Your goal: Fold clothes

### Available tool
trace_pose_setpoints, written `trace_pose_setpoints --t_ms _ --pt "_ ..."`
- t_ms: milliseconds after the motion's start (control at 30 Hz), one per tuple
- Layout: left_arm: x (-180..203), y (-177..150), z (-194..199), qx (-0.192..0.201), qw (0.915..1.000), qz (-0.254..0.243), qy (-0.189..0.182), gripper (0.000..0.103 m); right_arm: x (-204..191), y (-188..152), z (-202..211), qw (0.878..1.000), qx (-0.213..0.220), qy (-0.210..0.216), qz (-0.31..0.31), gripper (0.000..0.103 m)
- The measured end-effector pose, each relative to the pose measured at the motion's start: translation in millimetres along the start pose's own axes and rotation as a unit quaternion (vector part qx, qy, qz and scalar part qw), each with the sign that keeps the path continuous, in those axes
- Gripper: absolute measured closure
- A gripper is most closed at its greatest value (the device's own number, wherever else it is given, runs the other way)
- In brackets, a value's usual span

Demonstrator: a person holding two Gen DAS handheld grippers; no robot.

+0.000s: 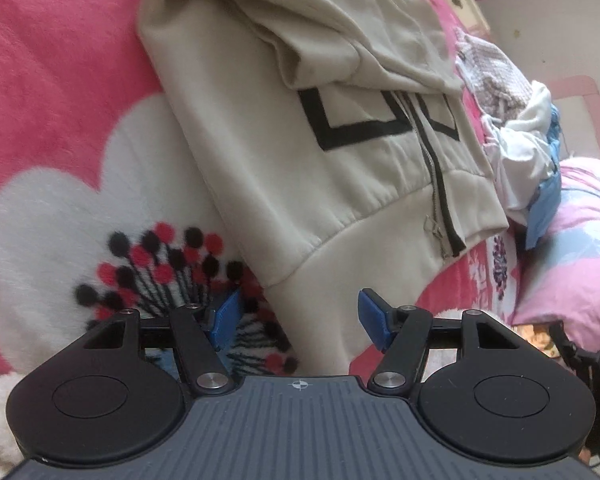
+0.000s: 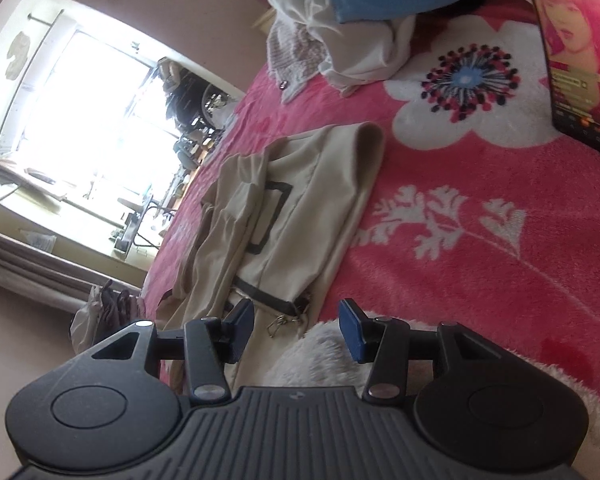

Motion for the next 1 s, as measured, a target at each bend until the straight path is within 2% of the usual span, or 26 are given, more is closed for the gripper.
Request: trace_pose_setpoints --t_ms 233,367,533,733,1000 --pt "7 6 -6 0.018 0.9984 0.022 -0.049 0.043 8 3 -3 1.0 0.003 -0.007 -0.011 0.053" --pt "10 0 -9 0.017 0.9982 0.02 -0.054 0.043 8 4 -4 1.0 0.003 -0.01 -0.009 0.053" --pt "13 -8 -14 0.016 0.9979 0.017 -0.06 0.05 12 5 -3 1.0 0.006 -0.017 -0.012 0.053" --pt "13 -10 -18 0.017 0.9977 0.02 -0.063 0.05 17 6 -4 1.0 0.005 -0.021 -0.021 0.052" --pt "12 -8 -22 0.019 0.9974 0.027 -0.063 0.051 32 24 -20 0.998 0.012 -0.012 -0.064 0.05"
Point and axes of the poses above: each gripper's, at about its wrist camera, not at the fingertips, and z roughly against the way its jaws point, x to its right, y to its top, the point moved 7 cm from there along -z, roughly the way its jaws point, and after that the axes turned 7 degrees about x, right-handed, at the moved point
